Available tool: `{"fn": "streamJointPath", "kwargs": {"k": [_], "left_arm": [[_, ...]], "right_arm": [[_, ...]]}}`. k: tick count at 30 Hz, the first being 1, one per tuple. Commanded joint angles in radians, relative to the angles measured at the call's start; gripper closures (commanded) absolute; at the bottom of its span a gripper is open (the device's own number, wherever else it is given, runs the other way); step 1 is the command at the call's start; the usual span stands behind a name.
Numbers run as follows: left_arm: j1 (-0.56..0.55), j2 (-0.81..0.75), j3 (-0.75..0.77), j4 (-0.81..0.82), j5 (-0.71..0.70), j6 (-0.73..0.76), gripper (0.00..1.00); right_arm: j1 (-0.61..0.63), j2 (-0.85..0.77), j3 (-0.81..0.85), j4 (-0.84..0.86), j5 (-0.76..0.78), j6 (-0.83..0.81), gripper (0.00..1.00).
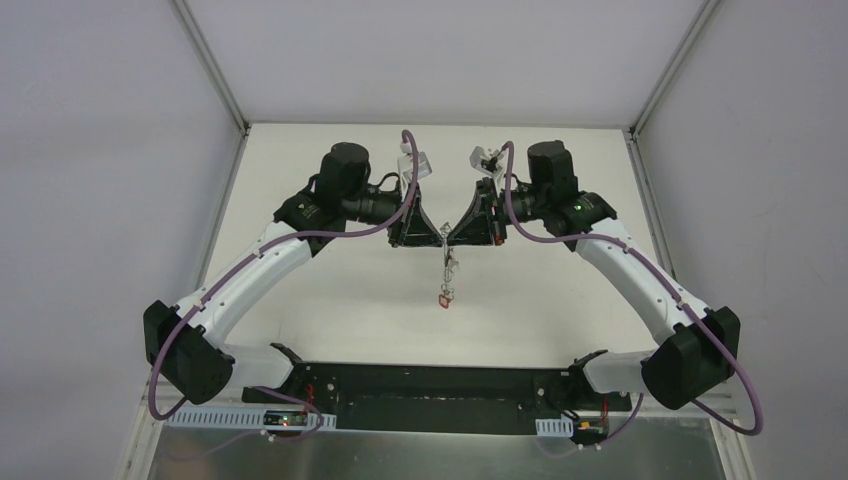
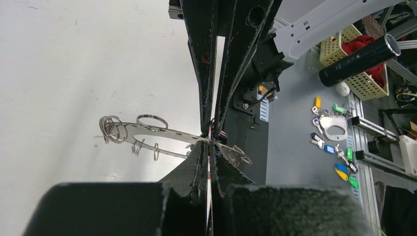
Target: Put the keys on the keyring
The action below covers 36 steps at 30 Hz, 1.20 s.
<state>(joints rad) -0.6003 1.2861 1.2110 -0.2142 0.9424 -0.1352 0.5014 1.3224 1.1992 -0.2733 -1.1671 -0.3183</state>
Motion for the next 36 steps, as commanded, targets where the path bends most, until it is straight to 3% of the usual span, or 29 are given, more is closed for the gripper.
{"fn": "streamJointPath", "kwargs": {"k": [1,9,17,25,32,36], "left_arm": [[0.016,-0.005,-0.007,0.065,0.02,-0.014,1.0],[0.023,-0.02,-0.039,0.08,0.005,0.03,0.98],[0.04,-0.043,-0.014,-0.017,0.023,0.217,0.62],[0.04,-0.049,0.016,-0.074,0.073,0.345,0.46],[0.04,-0.047,0.02,-0.054,0.104,0.369,0.45],[0.04,-0.046,0.012,-0.041,0.114,0.375,0.51]], "right_arm": [[0.008,-0.011,0.002,0.038,-0.053,0.003,0.96],[0.007,-0.019,0.024,0.008,0.01,-0.001,1.0],[0.022,0.003,0.115,-0.173,0.121,-0.099,1.0],[0.067,0.046,0.213,-0.349,0.212,-0.185,1.0],[0.097,0.062,0.231,-0.361,0.226,-0.183,1.0],[0.102,0.071,0.233,-0.357,0.213,-0.179,1.0]]}}
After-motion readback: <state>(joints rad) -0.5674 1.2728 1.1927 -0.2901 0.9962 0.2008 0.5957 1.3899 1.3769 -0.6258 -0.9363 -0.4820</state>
